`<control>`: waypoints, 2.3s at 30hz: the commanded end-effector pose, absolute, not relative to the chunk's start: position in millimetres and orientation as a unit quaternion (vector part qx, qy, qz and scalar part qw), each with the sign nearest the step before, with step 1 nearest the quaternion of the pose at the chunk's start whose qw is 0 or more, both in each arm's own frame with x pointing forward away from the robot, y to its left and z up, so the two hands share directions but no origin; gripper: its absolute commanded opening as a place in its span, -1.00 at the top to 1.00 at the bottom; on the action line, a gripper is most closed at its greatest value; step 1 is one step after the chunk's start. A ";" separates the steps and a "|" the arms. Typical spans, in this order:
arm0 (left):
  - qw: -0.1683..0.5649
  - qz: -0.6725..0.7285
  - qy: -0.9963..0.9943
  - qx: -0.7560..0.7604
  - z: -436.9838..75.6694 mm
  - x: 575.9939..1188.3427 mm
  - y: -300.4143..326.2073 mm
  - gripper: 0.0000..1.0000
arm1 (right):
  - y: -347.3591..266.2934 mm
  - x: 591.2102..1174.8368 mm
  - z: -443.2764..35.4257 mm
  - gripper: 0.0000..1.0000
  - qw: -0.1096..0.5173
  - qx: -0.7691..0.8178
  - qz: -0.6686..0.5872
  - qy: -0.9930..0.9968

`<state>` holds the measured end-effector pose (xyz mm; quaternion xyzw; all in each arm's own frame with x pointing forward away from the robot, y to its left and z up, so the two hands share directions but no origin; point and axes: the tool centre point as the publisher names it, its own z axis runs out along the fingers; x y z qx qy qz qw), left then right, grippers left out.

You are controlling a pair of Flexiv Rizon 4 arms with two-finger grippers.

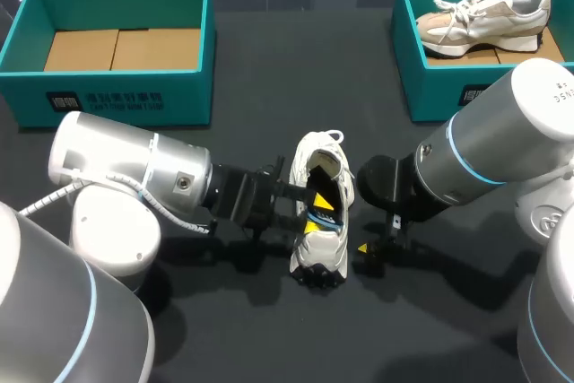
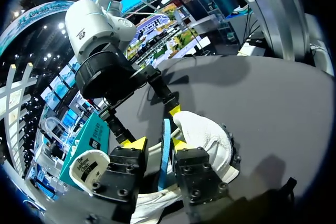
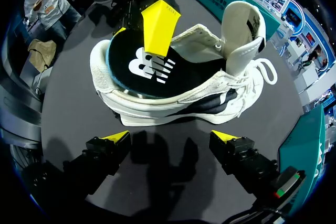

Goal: Take the shoe out of the shoebox, open the shoe tongue, remove and reinsert the insole, then place the shoe into the shoebox

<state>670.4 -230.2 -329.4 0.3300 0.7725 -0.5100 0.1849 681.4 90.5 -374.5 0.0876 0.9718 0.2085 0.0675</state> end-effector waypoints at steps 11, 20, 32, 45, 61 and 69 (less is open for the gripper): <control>0.193 -0.471 0.775 0.375 -351.1 678.5 -242.9 1.00 | 90.1 679.8 -374.8 -1.00 0.069 0.088 0.209 0.972; 0.249 -0.408 0.775 0.414 -364.8 705.2 -238.7 1.00 | 90.1 679.8 -374.8 -1.00 0.069 0.088 0.209 0.972; 0.239 -0.428 0.786 0.375 -357.3 707.8 -231.0 0.62 | 90.1 679.8 -374.8 -1.00 0.069 0.088 0.209 0.972; 0.199 -0.476 0.779 0.356 -335.8 681.7 -228.4 0.25 | 90.1 679.8 -374.8 -1.00 0.069 0.088 0.209 0.972; 0.176 -0.465 0.774 0.391 -348.9 670.0 -239.9 1.00 | 90.1 679.8 -374.8 -1.00 0.069 0.088 0.209 0.972; 0.235 -0.406 0.773 0.428 -365.1 699.5 -239.9 1.00 | 90.1 679.8 -374.8 -1.00 0.069 0.088 0.209 0.972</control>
